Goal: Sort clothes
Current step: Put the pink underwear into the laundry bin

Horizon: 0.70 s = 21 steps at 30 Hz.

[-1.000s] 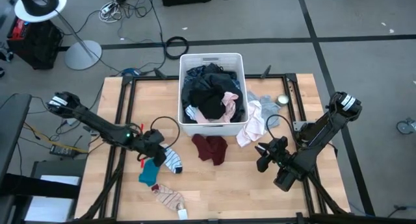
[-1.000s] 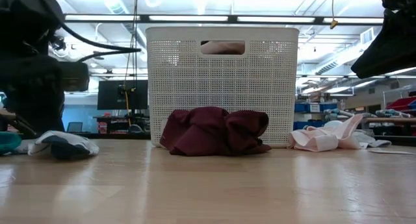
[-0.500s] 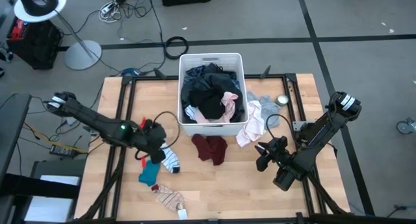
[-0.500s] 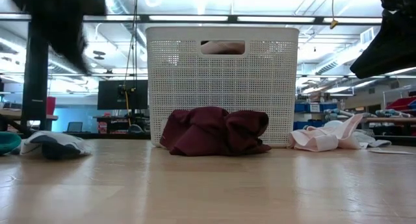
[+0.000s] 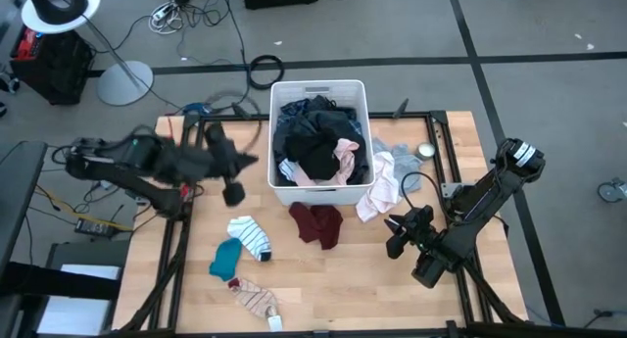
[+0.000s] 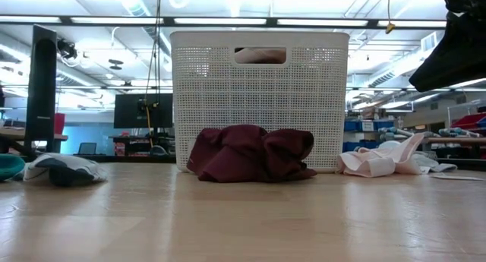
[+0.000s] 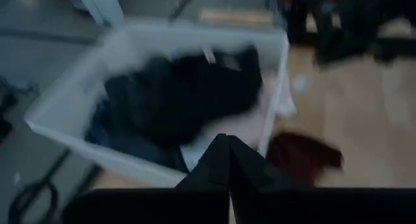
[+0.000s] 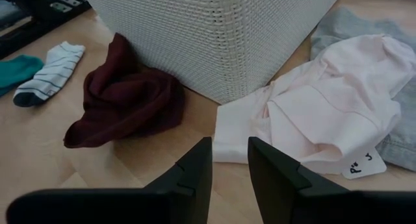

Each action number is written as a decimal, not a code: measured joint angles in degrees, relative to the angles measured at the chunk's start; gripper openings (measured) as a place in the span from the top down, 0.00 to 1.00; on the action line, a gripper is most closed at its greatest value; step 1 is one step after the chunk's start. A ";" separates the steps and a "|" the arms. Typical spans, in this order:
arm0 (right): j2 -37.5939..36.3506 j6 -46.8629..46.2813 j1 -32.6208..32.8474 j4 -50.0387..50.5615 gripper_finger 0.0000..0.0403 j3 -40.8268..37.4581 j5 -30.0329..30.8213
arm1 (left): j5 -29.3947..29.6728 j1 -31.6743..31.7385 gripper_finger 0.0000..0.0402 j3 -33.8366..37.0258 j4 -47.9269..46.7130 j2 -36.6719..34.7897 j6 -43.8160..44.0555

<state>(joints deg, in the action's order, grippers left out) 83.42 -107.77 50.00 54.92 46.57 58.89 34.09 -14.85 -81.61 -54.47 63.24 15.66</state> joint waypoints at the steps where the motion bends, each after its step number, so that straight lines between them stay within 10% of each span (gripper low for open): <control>1: 0.00 0.00 0.00 0.01 0.75 0.00 0.00 | -0.78 1.91 1.00 -1.31 1.39 0.16 -2.44; 21: 0.00 0.92 -1.53 1.15 0.77 0.01 0.00 | -37.51 33.92 1.00 -6.05 17.72 30.34 -15.44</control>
<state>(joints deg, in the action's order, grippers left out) 83.42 -106.85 48.47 56.07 46.59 58.89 -3.42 19.07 -87.66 -36.75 93.58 0.22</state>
